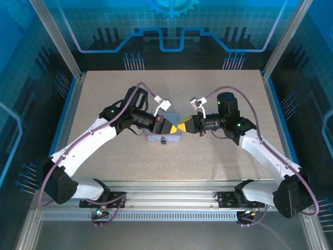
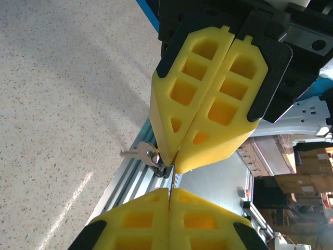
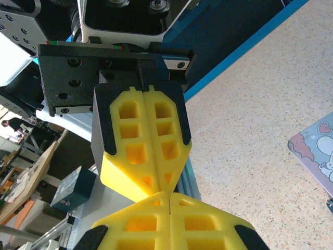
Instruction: Unlock a padlock with a key
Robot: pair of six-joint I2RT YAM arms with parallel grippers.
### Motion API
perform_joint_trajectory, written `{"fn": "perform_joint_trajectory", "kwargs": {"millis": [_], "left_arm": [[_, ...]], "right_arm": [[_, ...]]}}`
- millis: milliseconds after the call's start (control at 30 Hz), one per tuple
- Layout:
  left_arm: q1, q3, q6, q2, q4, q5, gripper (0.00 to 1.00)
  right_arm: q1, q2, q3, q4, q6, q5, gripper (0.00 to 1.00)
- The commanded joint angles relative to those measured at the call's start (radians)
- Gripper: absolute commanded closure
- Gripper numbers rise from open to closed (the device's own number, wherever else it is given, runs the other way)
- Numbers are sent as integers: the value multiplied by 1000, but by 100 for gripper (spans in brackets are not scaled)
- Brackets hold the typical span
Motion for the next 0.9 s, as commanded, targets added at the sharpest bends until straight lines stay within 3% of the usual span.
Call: {"fn": "perform_joint_trajectory", "kwargs": {"millis": [0,33,167,633,867], "left_arm": [[-2,-6,-2,-15,33,-28,100],[-2,-7,-3,-14,38,-34,100],[2,-12,-17,-28,54,-54,74],[77,-131,-136,-137,199,-70,59],[84,-211,-251,-177,330,-160,45]], "right_arm": [[6,-22,27,-50,-28,-42,100],[7,-25,27,-52,-28,-34,100],[-1,-49,14,-33,-8,15,100],[-29,-84,-3,-26,4,107,100],[-29,-89,-16,33,63,172,100]]}}
